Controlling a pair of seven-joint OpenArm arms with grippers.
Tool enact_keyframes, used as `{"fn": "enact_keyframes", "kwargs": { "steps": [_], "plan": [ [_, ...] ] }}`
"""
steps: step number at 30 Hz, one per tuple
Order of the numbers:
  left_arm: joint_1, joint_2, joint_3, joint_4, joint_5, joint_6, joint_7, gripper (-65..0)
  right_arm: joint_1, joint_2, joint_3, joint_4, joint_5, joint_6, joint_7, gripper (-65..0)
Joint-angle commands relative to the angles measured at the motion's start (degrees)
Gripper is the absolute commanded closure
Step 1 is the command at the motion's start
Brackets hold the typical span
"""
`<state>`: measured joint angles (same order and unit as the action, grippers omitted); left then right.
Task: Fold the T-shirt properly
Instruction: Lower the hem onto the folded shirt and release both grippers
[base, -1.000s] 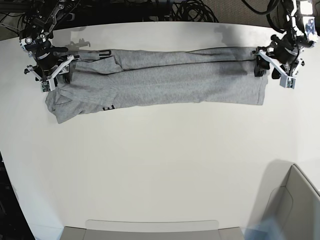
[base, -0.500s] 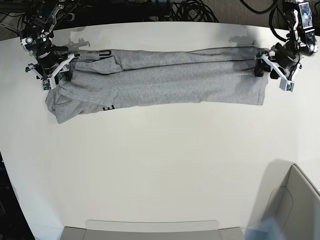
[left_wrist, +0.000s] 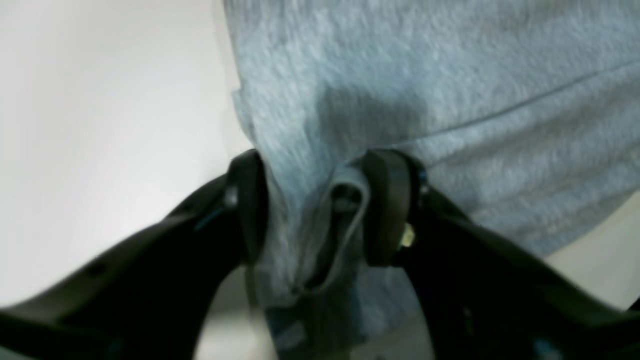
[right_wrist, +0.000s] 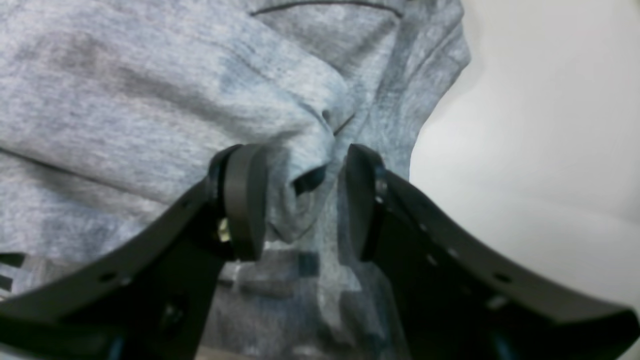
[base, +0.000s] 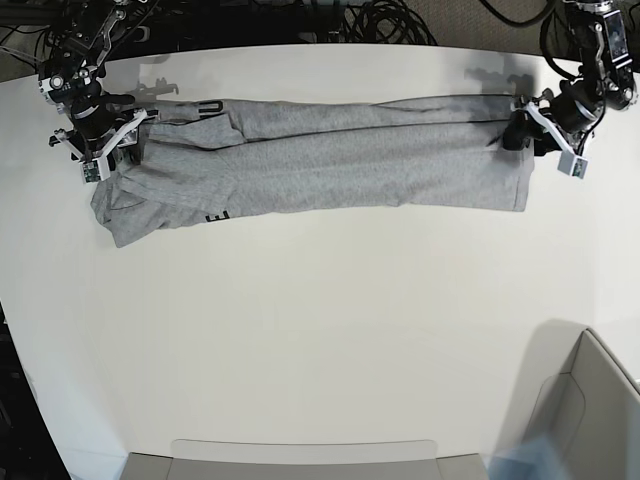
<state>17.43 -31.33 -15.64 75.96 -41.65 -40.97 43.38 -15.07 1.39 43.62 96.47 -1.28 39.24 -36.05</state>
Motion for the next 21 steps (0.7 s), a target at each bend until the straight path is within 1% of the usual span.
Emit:
{"fn": "enact_keyframes", "kwargs": {
  "steps": [1, 2, 4, 6, 10, 12, 14, 17, 21],
  "plan": [
    [-0.6, -0.2, 1.5, -2.4, 3.2, 1.0, 4.8, -24.0, 0.6, 0.5, 0.0, 0.9, 0.8, 0.8, 1.2, -26.2],
    [-1.3, -0.2, 1.9, -4.2, 3.2, 1.0, 5.5, -20.6, 0.6, 0.5, -0.4, 0.9, 0.8, 0.8, 1.2, -26.2],
    [-3.6, -0.2, 1.9, -8.3, 3.2, 1.0, 7.7, -11.2, 0.5, 0.6, -1.5, 0.9, 0.8, 0.8, 1.2, -26.2],
    [-6.6, -0.4, 1.5, -12.4, 3.2, 1.0, 9.0, 0.0, 0.5, 0.6, -1.8, 0.9, 0.8, 0.8, 1.2, -26.2],
    [-9.7, -2.0, 1.5, -17.3, 3.2, 1.0, 9.1, 0.0, 0.6, 0.5, -1.8, 1.0, 0.8, 0.8, 1.2, -26.2],
    [-10.7, -2.2, 1.2, -18.2, 3.2, 1.0, 8.5, 0.0, 0.6, 0.4, -1.9, 1.1, 0.8, 0.8, 1.2, -26.2],
    [-12.0, -3.4, -2.2, -18.3, 3.2, 1.0, 8.6, 0.0, 0.7, 0.3, -1.9, 1.1, 0.8, 0.8, 1.2, -26.2],
    [-13.3, -4.3, -5.7, -18.3, 3.2, 1.0, 9.2, 0.0, 0.7, 0.3, -1.9, 1.2, 0.9, 0.8, 1.2, -26.2],
    [-14.6, -6.4, -6.4, -18.0, 3.2, 1.0, 9.3, 0.0, 0.7, -0.5, -1.9, 1.2, 0.9, 0.8, 1.2, -26.2]
  ]
}}
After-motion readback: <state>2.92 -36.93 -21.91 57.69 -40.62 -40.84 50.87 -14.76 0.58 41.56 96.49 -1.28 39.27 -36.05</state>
